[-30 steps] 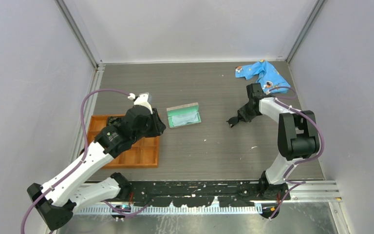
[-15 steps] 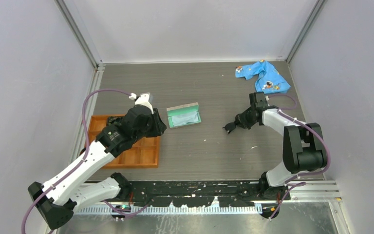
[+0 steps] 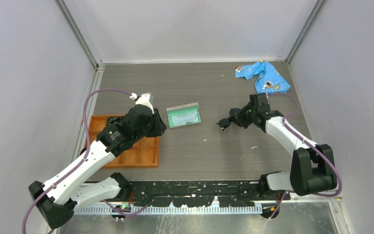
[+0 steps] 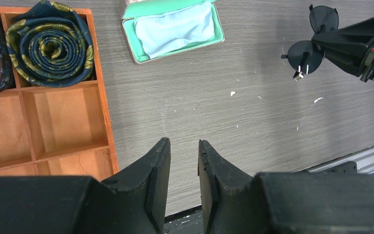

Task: Organize the sunglasses
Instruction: Pick up the sunglasses from the center of the board, then place the sunglasses in the sunglasses case.

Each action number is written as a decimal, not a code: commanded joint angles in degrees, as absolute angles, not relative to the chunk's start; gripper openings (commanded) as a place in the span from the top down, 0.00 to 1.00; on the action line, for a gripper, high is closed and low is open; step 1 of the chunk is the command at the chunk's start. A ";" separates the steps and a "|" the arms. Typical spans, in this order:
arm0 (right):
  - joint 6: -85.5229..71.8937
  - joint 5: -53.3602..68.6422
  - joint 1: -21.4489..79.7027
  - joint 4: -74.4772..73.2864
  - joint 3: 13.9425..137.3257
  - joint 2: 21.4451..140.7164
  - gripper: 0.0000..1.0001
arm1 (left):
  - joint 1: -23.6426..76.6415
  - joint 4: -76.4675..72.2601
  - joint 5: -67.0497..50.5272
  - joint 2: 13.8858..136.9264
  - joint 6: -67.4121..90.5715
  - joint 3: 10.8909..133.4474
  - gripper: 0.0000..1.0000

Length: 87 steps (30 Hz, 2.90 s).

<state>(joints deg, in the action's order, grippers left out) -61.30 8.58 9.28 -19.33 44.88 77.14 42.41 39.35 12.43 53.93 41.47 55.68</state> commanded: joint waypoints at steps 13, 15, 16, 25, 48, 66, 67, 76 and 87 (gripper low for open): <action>-89.99 -13.72 34.77 -8.28 38.72 70.19 0.78 | 42.20 50.00 27.55 48.89 40.09 62.49 0.69; -91.71 -15.34 36.85 -7.31 39.81 72.43 0.78 | 42.10 51.26 27.83 47.97 40.31 62.77 0.69; -92.22 -16.00 38.11 -6.45 40.32 74.13 0.78 | 42.10 51.70 27.99 47.33 40.42 62.77 0.69; -99.66 -18.53 42.28 2.92 44.19 84.47 0.78 | 42.10 54.24 27.23 45.15 40.27 63.46 0.68; -110.26 -31.17 48.98 -9.09 61.89 99.62 0.77 | 42.10 61.27 30.14 37.09 37.89 65.38 0.68; -116.46 -33.68 49.70 -11.09 65.56 105.23 0.76 | 42.10 60.71 27.51 36.93 35.36 64.84 0.66; -116.60 -33.64 49.70 -11.53 66.07 105.47 0.75 | 42.10 60.59 27.43 36.45 35.20 64.67 0.66; -120.02 -34.17 50.63 -13.07 68.33 108.00 0.75 | 42.10 62.90 28.72 33.34 33.96 64.93 0.66; -122.33 -37.18 52.15 -17.78 70.66 109.53 0.77 | 42.10 64.23 28.66 30.74 33.00 64.82 0.66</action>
<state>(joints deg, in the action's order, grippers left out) -118.41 -32.16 51.66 -15.35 68.36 109.27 42.26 63.81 27.86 31.40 34.28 64.45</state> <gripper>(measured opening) 0.241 0.340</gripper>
